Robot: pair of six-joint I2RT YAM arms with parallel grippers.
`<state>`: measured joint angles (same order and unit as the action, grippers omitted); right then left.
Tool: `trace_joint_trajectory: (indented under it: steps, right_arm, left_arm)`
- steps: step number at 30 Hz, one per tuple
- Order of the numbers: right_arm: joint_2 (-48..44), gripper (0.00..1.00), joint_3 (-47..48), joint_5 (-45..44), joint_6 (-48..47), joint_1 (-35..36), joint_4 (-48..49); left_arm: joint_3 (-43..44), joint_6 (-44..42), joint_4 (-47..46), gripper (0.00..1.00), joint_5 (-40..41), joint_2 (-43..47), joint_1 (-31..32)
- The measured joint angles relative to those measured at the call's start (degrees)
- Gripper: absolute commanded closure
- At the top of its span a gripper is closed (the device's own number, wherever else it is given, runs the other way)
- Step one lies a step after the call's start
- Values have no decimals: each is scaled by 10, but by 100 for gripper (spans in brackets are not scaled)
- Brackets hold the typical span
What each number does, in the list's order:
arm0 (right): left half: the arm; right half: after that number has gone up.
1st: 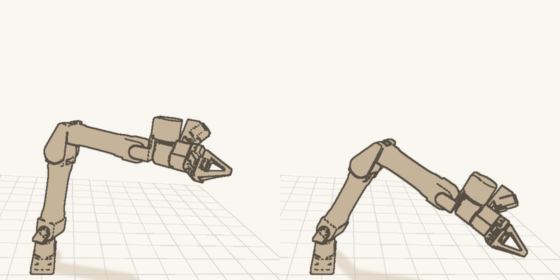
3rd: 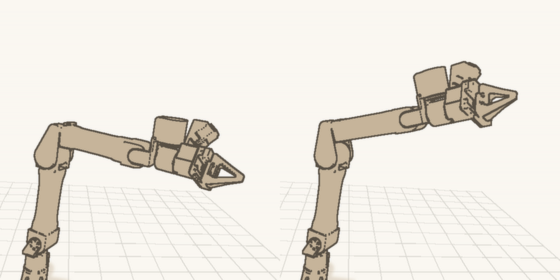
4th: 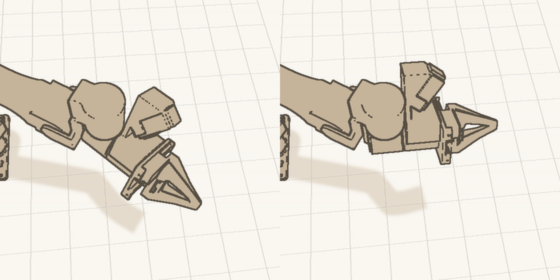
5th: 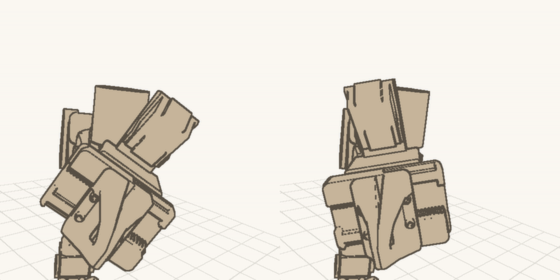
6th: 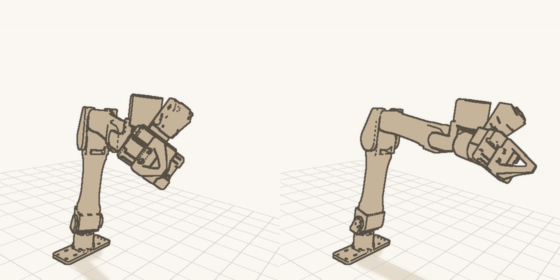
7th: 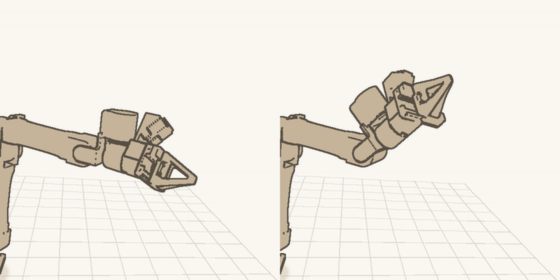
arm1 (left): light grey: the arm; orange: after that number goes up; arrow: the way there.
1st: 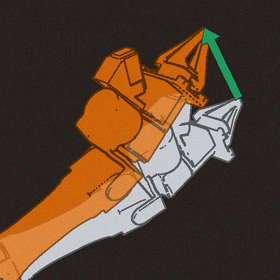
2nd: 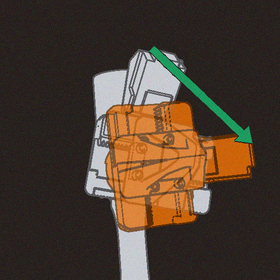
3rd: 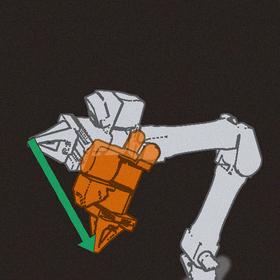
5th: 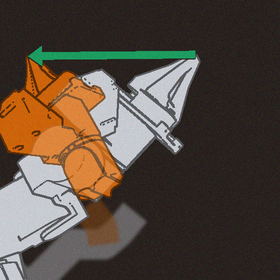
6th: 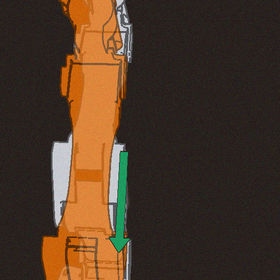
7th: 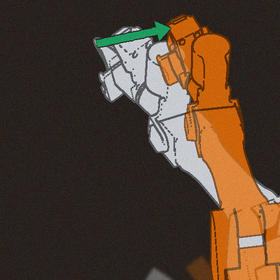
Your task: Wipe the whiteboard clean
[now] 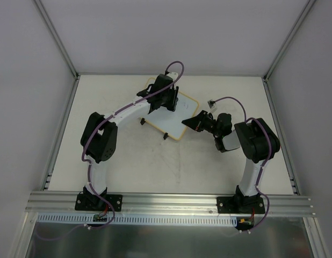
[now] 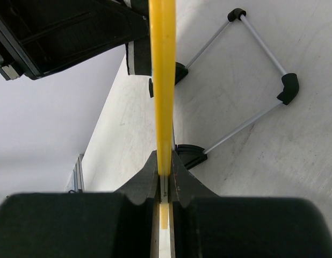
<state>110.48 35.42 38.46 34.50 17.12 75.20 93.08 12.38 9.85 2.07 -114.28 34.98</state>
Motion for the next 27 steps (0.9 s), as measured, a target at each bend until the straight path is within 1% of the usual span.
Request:
trace_joint_trajectory:
  steps: [10,21,27]
  right_arm:
    - [0,100,0,4,-1,0,0]
    - [0,100,0,5,-2,0,1]
    - [0,100,-1,5,-2,-1,1]
  left_arm:
    - [23,-72,10,100,37,-8,42]
    - [24,-150,16,100,19,-12,109]
    - [24,-164,16,100,23,-12,109]
